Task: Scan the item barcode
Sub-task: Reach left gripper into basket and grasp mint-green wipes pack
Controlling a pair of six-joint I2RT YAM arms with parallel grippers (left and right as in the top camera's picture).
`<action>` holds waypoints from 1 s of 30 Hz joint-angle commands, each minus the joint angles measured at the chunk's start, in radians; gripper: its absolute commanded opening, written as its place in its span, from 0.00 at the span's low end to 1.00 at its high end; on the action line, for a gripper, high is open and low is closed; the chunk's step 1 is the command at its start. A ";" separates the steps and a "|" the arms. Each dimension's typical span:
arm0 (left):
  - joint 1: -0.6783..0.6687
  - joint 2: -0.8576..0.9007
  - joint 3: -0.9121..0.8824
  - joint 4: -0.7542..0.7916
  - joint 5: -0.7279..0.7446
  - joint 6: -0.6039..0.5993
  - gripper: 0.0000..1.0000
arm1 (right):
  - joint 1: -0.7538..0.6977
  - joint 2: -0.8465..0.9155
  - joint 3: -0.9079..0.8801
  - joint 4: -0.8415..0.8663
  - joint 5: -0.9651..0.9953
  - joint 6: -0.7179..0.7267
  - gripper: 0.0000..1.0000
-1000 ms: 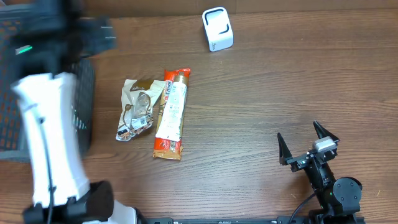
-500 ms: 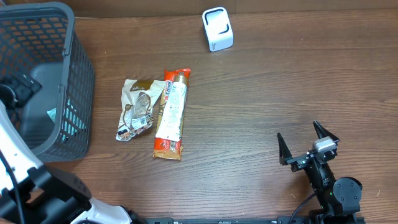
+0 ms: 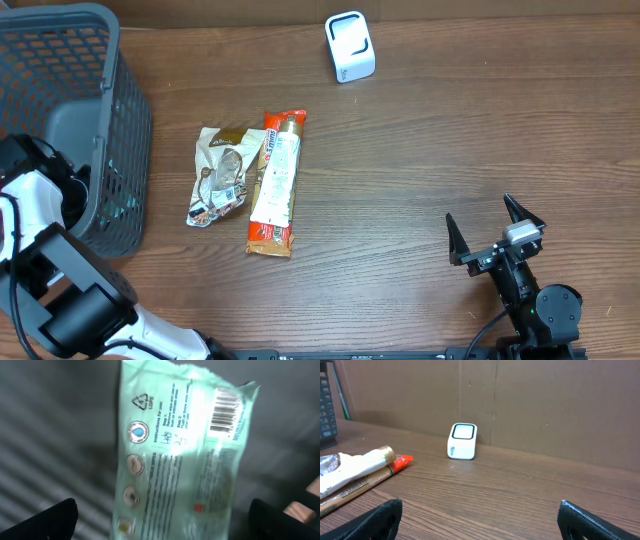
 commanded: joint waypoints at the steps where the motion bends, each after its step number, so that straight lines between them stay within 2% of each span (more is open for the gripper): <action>1: -0.007 0.063 -0.006 0.009 0.026 0.040 0.98 | -0.002 -0.010 -0.010 0.006 0.010 0.006 1.00; 4: -0.007 0.114 -0.006 0.013 0.026 0.039 0.92 | -0.002 -0.010 -0.010 0.006 0.010 0.006 1.00; 6: -0.007 0.143 -0.006 0.016 0.026 0.039 0.78 | -0.002 -0.010 -0.010 0.006 0.010 0.006 1.00; 7: -0.007 0.156 -0.006 0.016 0.026 0.039 0.67 | -0.002 -0.010 -0.010 0.006 0.010 0.006 1.00; 8: -0.007 0.168 -0.006 0.019 0.026 0.039 0.38 | -0.002 -0.010 -0.010 0.006 0.010 0.005 1.00; 9: -0.007 0.168 -0.006 0.020 0.026 0.039 0.20 | -0.002 -0.010 -0.010 0.006 0.010 0.006 1.00; 10: -0.007 0.167 -0.006 0.021 0.026 0.039 0.09 | -0.002 -0.010 -0.010 0.006 0.010 0.006 1.00; 11: -0.007 0.165 -0.003 0.020 0.026 0.039 0.04 | -0.002 -0.010 -0.010 0.006 0.010 0.006 1.00; 16: -0.007 0.164 0.051 -0.030 0.027 0.035 0.04 | -0.002 -0.010 -0.010 0.006 0.010 0.006 1.00; 20: -0.007 0.159 0.172 -0.126 0.051 0.035 0.04 | -0.002 -0.010 -0.010 0.006 0.010 0.006 1.00; 27: -0.008 0.108 0.573 -0.348 0.229 0.034 0.04 | -0.002 -0.010 -0.010 0.006 0.010 0.006 1.00; 30: -0.018 0.043 0.701 -0.391 0.297 0.034 0.04 | -0.002 -0.010 -0.010 0.006 0.010 0.006 1.00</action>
